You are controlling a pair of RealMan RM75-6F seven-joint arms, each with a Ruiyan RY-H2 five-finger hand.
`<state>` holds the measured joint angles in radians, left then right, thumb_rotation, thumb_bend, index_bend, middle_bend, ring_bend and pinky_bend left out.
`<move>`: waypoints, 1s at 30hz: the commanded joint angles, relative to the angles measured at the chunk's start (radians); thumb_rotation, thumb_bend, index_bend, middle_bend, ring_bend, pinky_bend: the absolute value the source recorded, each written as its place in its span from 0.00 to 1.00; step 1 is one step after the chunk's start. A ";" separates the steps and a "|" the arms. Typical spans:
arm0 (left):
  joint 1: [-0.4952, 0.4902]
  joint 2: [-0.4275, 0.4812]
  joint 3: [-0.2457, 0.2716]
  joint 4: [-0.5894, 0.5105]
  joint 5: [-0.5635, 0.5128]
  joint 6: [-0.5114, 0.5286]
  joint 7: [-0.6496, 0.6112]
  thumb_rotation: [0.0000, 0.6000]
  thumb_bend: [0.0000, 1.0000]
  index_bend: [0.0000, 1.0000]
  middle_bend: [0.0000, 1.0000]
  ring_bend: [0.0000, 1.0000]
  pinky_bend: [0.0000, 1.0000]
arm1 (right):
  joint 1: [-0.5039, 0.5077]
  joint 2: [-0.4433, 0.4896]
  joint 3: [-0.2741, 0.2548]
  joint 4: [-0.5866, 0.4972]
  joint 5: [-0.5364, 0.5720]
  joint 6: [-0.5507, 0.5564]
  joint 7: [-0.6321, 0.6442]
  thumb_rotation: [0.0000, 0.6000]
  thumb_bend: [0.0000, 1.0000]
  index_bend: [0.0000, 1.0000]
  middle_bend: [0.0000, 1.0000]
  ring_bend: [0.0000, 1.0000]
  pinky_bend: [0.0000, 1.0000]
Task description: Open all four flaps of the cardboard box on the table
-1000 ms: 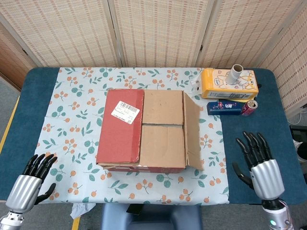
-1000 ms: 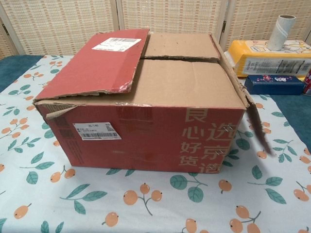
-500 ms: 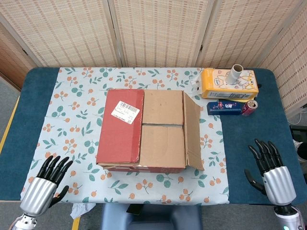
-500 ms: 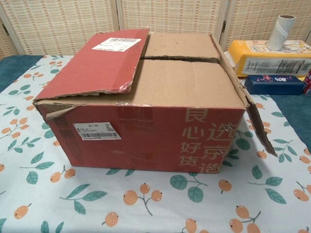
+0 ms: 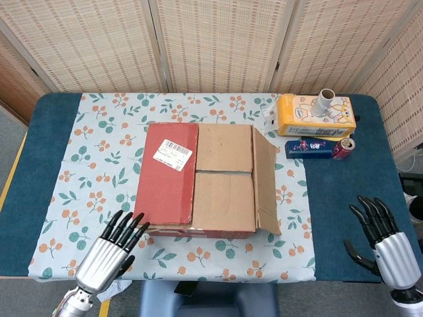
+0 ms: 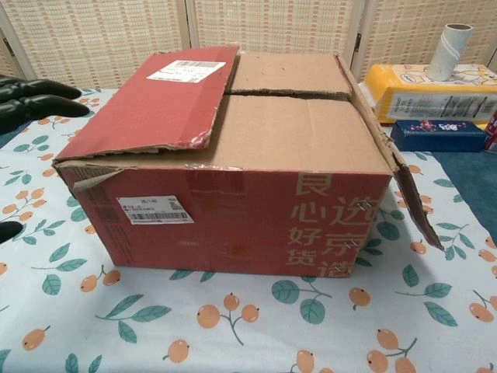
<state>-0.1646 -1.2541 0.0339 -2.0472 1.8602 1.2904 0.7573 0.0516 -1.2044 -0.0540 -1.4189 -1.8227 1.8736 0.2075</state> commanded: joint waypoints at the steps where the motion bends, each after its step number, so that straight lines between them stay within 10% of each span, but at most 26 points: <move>1: -0.035 -0.009 -0.005 -0.071 -0.025 -0.070 0.035 1.00 0.39 0.04 0.04 0.00 0.00 | -0.010 0.008 0.008 0.005 -0.003 0.018 0.013 1.00 0.44 0.00 0.00 0.00 0.00; 11: -0.157 -0.089 -0.119 -0.176 -0.254 -0.245 0.163 1.00 0.44 0.04 0.04 0.00 0.00 | -0.026 0.012 0.014 0.009 -0.019 0.027 0.001 1.00 0.44 0.00 0.00 0.00 0.00; 30: -0.298 -0.166 -0.256 -0.141 -0.546 -0.187 0.130 1.00 0.44 0.00 0.03 0.00 0.00 | -0.043 0.028 0.028 -0.013 -0.003 0.013 0.007 1.00 0.44 0.00 0.00 0.00 0.00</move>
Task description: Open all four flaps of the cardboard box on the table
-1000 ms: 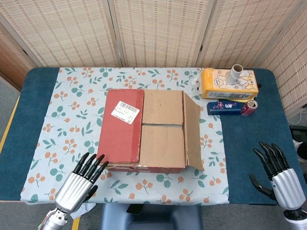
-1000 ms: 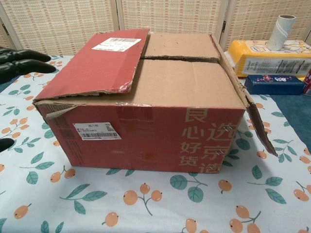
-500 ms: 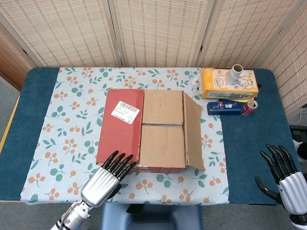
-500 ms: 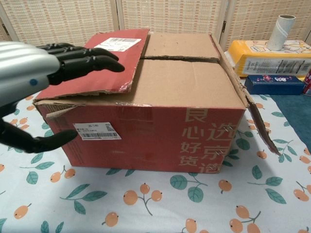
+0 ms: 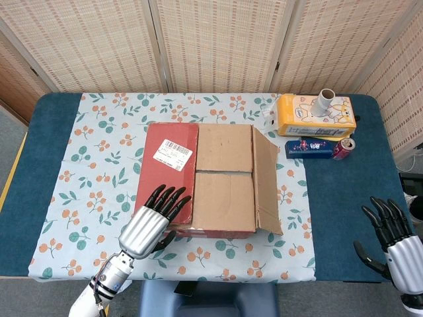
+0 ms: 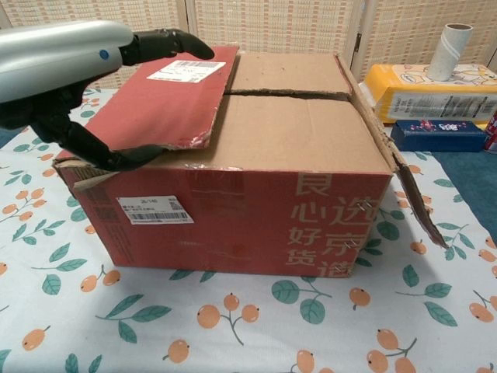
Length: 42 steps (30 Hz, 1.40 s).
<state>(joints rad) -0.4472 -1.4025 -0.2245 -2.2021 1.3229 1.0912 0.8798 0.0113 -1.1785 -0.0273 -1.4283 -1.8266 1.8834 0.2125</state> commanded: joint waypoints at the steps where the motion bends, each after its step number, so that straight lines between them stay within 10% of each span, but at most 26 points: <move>1: -0.021 -0.024 0.005 0.019 -0.009 0.017 0.009 1.00 0.44 0.00 0.03 0.00 0.00 | -0.004 0.003 0.001 -0.005 0.000 0.004 0.003 1.00 0.44 0.00 0.00 0.00 0.00; 42: -0.166 -0.111 0.054 0.132 -0.103 0.123 0.019 1.00 0.43 0.00 0.02 0.00 0.00 | -0.016 0.018 0.011 -0.016 -0.006 -0.020 0.018 1.00 0.44 0.00 0.00 0.00 0.00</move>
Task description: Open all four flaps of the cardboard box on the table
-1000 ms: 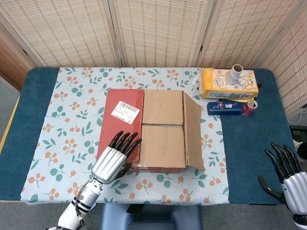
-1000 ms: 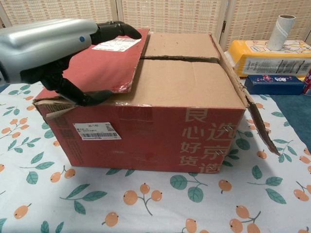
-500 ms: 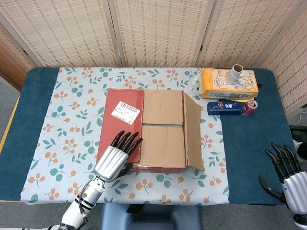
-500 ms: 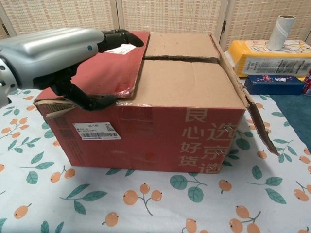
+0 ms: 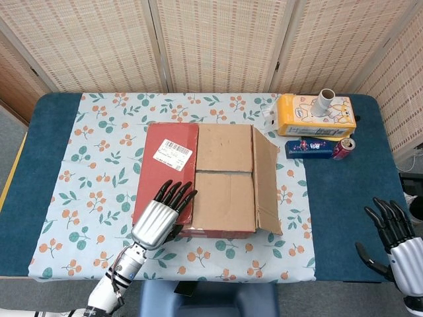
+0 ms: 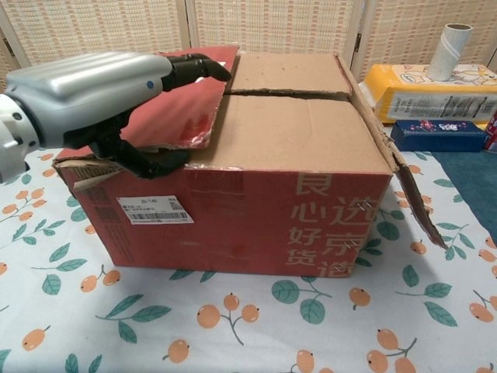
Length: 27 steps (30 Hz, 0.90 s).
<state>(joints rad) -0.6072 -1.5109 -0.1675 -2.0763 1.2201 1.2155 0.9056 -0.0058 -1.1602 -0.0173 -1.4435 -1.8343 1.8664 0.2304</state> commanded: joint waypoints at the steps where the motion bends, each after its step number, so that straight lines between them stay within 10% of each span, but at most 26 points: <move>1: -0.010 -0.005 -0.005 0.011 0.004 -0.001 -0.011 1.00 0.43 0.00 0.02 0.00 0.00 | 0.002 0.000 0.000 -0.001 0.002 -0.005 0.000 1.00 0.44 0.00 0.00 0.00 0.00; 27: 0.069 -0.088 -0.021 0.038 0.246 0.341 0.279 1.00 0.43 0.00 0.01 0.00 0.00 | 0.003 0.004 -0.007 -0.020 -0.002 -0.039 -0.025 1.00 0.44 0.00 0.00 0.00 0.00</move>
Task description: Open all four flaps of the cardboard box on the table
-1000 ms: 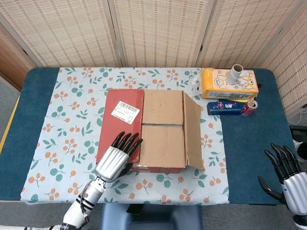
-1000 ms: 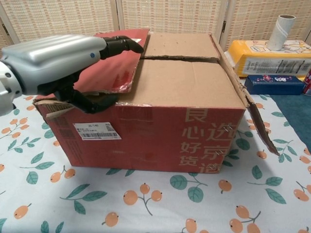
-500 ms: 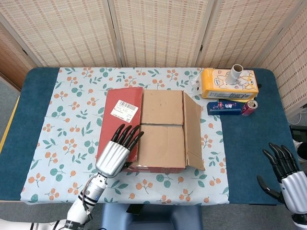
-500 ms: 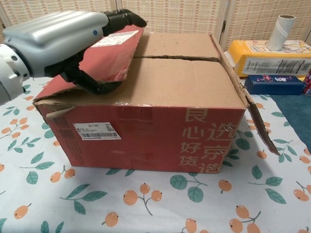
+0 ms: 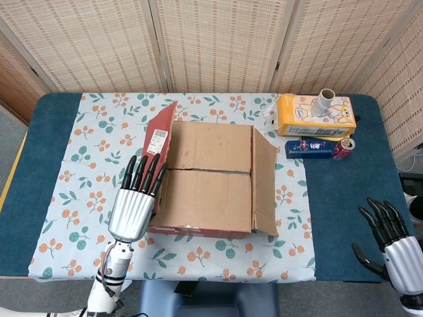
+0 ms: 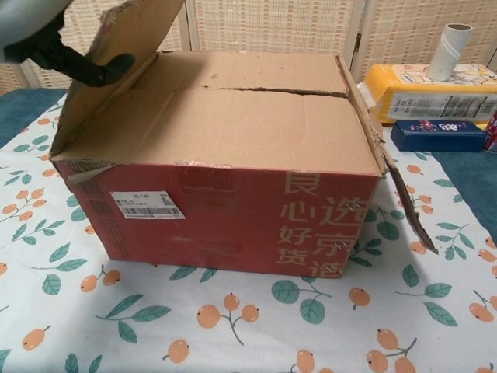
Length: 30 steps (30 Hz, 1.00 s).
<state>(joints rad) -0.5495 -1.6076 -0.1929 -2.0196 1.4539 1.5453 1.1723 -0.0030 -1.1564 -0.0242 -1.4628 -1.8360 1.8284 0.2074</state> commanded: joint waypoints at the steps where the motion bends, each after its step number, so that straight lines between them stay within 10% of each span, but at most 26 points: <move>1: 0.016 0.013 0.006 -0.027 0.018 0.016 0.017 1.00 0.43 0.00 0.01 0.00 0.00 | 0.000 -0.001 0.000 -0.001 0.000 -0.002 -0.003 1.00 0.44 0.00 0.00 0.00 0.00; 19: 0.122 0.144 -0.052 -0.039 0.022 0.110 0.046 1.00 0.43 0.00 0.01 0.00 0.00 | -0.010 -0.005 -0.004 -0.003 -0.016 0.013 -0.017 1.00 0.44 0.00 0.00 0.00 0.00; 30: 0.234 0.308 -0.041 0.050 -0.101 0.085 -0.303 1.00 0.43 0.00 0.01 0.00 0.00 | 0.012 -0.012 -0.001 -0.021 -0.002 -0.049 -0.053 1.00 0.45 0.00 0.00 0.00 0.00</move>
<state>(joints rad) -0.3569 -1.3541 -0.2664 -1.9912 1.3709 1.6592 0.9903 -0.0010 -1.1685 -0.0251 -1.4736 -1.8407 1.7995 0.1642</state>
